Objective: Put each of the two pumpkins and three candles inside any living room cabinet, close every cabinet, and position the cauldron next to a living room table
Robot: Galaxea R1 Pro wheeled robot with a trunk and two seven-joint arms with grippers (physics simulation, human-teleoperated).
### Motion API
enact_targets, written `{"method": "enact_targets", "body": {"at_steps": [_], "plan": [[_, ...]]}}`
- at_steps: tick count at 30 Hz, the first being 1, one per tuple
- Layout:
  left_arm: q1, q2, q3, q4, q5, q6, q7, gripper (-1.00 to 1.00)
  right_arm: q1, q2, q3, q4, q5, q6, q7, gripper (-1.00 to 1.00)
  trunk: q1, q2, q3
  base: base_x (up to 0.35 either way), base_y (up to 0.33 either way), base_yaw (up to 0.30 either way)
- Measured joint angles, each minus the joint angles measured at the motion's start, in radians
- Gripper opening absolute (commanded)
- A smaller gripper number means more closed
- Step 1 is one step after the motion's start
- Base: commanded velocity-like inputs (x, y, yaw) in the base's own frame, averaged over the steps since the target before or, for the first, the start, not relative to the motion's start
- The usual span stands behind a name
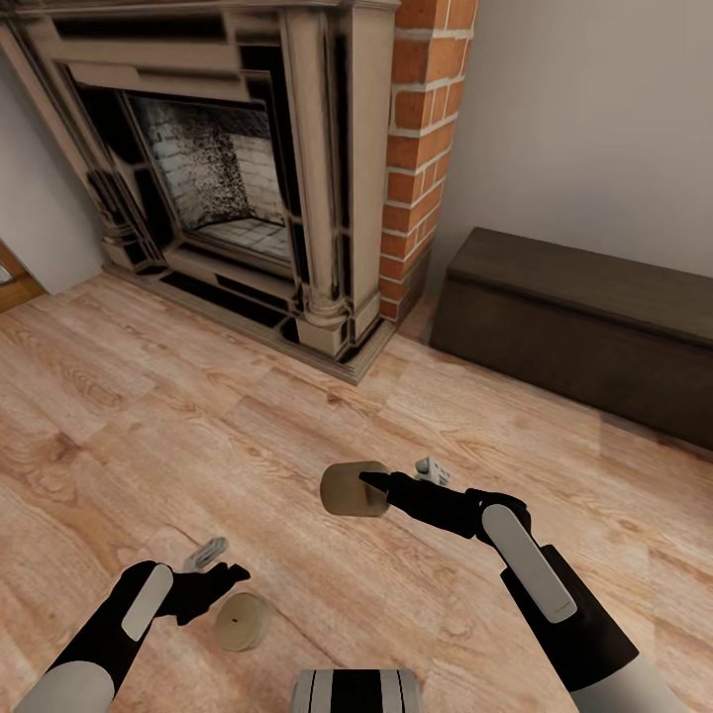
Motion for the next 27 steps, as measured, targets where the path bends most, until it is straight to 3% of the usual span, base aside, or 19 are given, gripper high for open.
{"method": "enact_targets", "body": {"at_steps": [4,15,18,27], "plan": [[0.0,0.0,-0.001,0.0,0.0,-0.018,0.003,1.0,0.0,0.0,0.0,0.0,0.0,0.0,0.0,-1.0,0.0,0.0,0.0,0.0,0.0,0.0],[0.0,0.0,-0.002,0.0,-0.002,-0.023,0.004,1.0,0.0,0.003,0.002,0.0,0.001,0.0,0.0,-1.0,0.005,-0.003,-0.042,0.0,0.0,0.0],[0.0,0.0,-0.002,0.0,-0.002,-0.025,0.005,1.0,0.0,0.004,0.002,0.0,0.0,0.0,0.0,-1.0,0.005,-0.003,-0.043,0.0,0.0,0.0],[0.0,-0.002,-0.003,0.0,-0.008,-0.04,0.004,1.0,0.0,0.003,0.002,0.0,0.002,0.0,0.0,-1.0,0.009,-0.004,-0.074,0.0,0.0,0.0]]}}
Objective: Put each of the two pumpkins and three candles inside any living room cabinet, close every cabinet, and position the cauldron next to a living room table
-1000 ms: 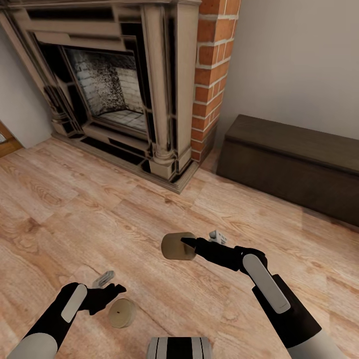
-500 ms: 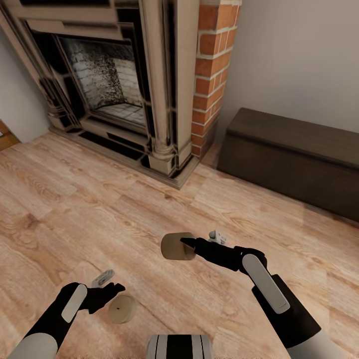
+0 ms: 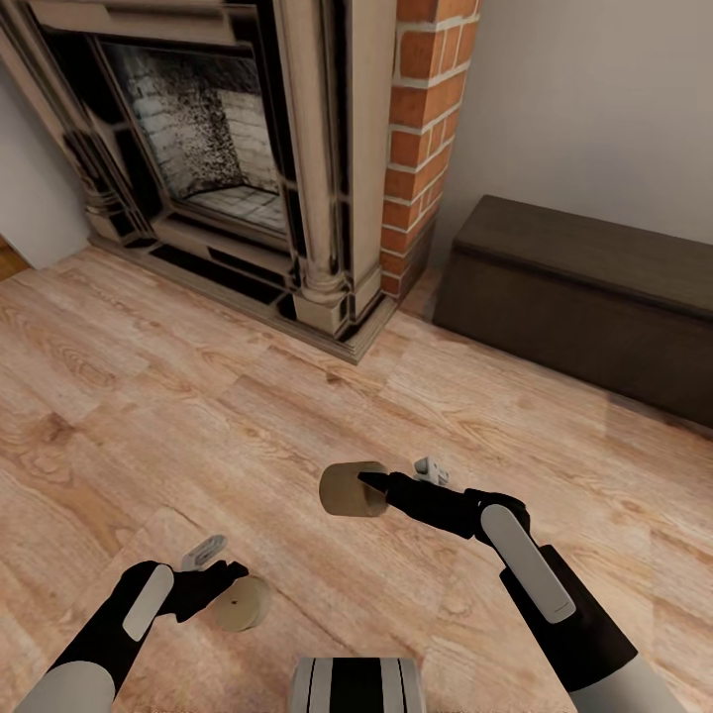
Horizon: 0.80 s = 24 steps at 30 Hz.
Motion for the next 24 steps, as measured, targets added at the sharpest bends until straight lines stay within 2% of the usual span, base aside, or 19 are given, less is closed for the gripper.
{"method": "enact_targets", "body": {"at_steps": [8,16,21,24], "plan": [[0.0,-0.009,0.0,0.003,0.0,-0.005,0.0,1.0,0.0,-0.001,0.0,0.0,0.0,0.0,0.0,-1.0,0.0,0.0,0.0,0.0,0.0,0.0],[0.0,-0.032,-0.012,0.027,-0.036,-0.038,0.0,1.0,0.0,-0.002,0.0,0.0,0.0,0.0,0.0,-1.0,0.0,0.0,0.0,0.0,0.0,0.0],[0.0,-0.036,-0.014,0.028,-0.039,-0.05,0.0,1.0,0.0,-0.002,0.0,0.0,0.001,0.0,0.0,-1.0,0.002,-0.001,-0.019,0.0,0.0,0.0],[0.0,-0.037,-0.014,0.028,-0.039,-0.054,0.0,1.0,0.0,-0.002,0.0,0.0,0.0,0.0,0.0,-1.0,0.002,-0.001,-0.019,0.0,0.0,0.0]]}}
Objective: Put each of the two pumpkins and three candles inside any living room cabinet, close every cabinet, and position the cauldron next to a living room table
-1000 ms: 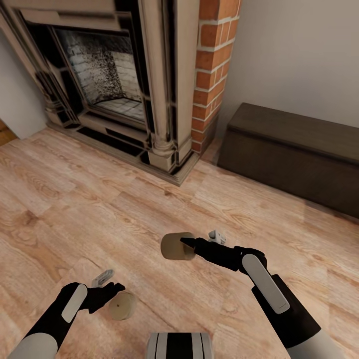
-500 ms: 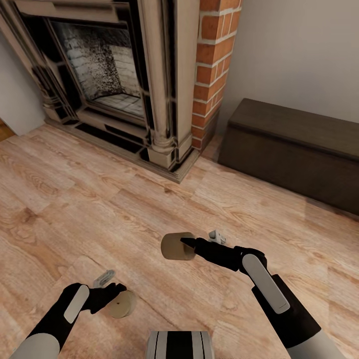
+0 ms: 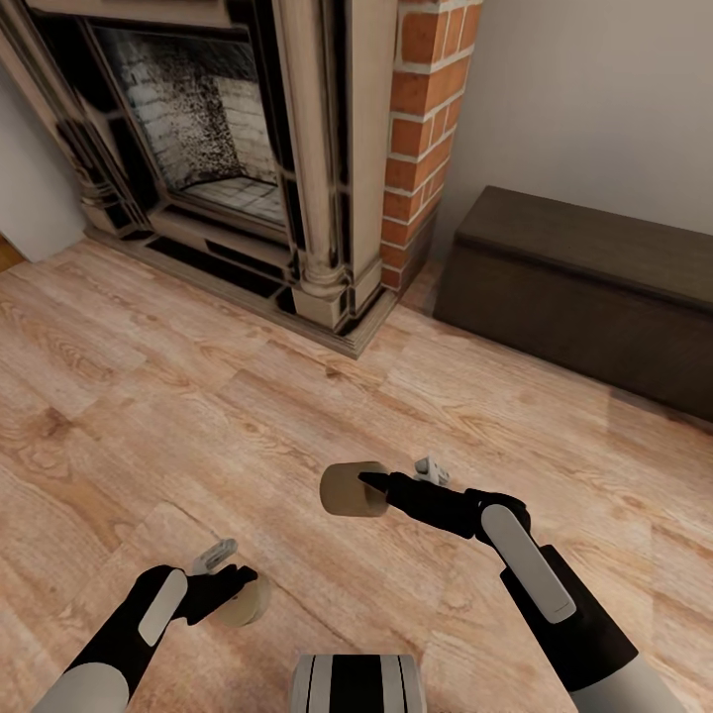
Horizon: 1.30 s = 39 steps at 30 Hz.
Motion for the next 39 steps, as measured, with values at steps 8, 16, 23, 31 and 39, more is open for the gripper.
{"method": "enact_targets", "body": {"at_steps": [8,16,23,31,39], "plan": [[0.0,-0.001,0.0,0.0,0.0,-0.002,0.0,1.0,0.0,0.0,0.0,0.0,0.0,0.0,0.0,-1.0,0.0,0.0,0.0,0.0,0.0,0.0],[0.0,-0.001,-0.001,0.0,0.0,-0.002,0.0,1.0,0.0,-0.001,0.0,0.0,0.0,0.0,0.0,-1.0,0.0,0.0,0.0,0.0,0.0,0.0],[0.0,0.0,-0.002,0.0,-0.002,-0.002,0.0,1.0,0.0,-0.001,0.0,0.0,0.0,0.0,0.0,-1.0,0.0,0.0,0.0,0.0,0.0,0.0],[0.0,0.0,-0.002,0.0,-0.003,-0.002,0.0,1.0,0.0,-0.001,0.0,0.0,0.0,0.0,0.0,-1.0,0.0,0.0,0.0,0.0,0.0,0.0],[0.0,0.0,-0.003,-0.001,-0.003,-0.002,0.0,1.0,0.0,-0.002,0.0,0.0,-0.001,0.0,0.0,-1.0,0.0,0.0,0.0,0.0,-0.001,0.0]]}}
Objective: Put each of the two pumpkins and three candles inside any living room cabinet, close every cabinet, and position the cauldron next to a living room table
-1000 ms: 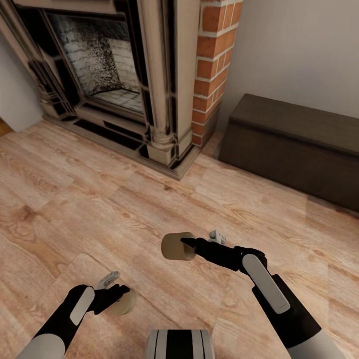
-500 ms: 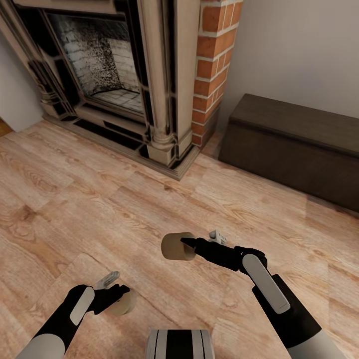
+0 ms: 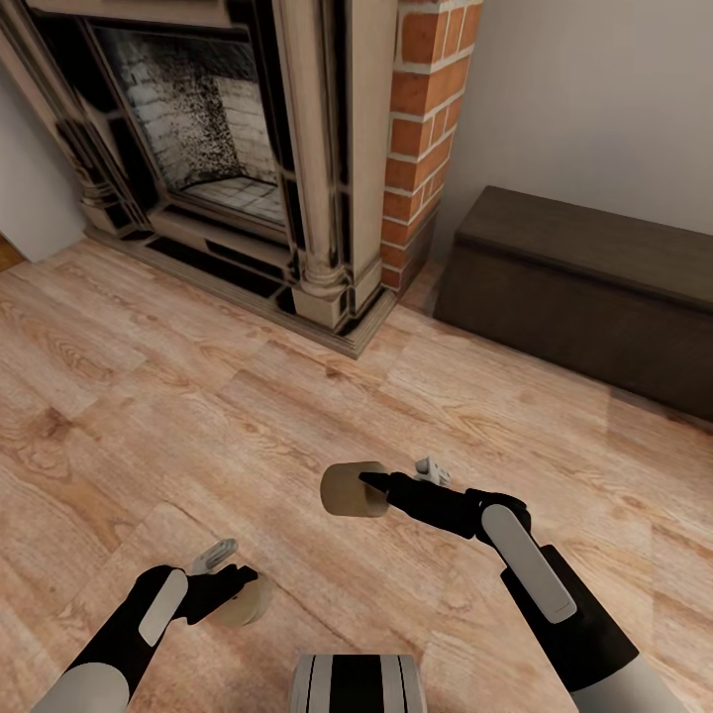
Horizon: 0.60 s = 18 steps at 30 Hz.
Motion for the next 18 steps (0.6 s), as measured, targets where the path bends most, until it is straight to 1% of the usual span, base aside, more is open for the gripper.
{"method": "enact_targets", "body": {"at_steps": [13,18], "plan": [[0.0,0.0,0.0,0.0,0.0,0.0,0.0,1.0,0.0,0.0,0.0,0.0,0.0,0.0,0.0,-1.0,0.0,0.0,0.0,0.0,-0.008,0.0],[-0.001,0.0,0.001,-0.001,0.014,-0.001,-0.001,1.0,0.0,0.0,0.0,0.0,0.001,0.0,0.0,-1.0,0.002,-0.001,-0.019,0.0,0.0,0.0]]}}
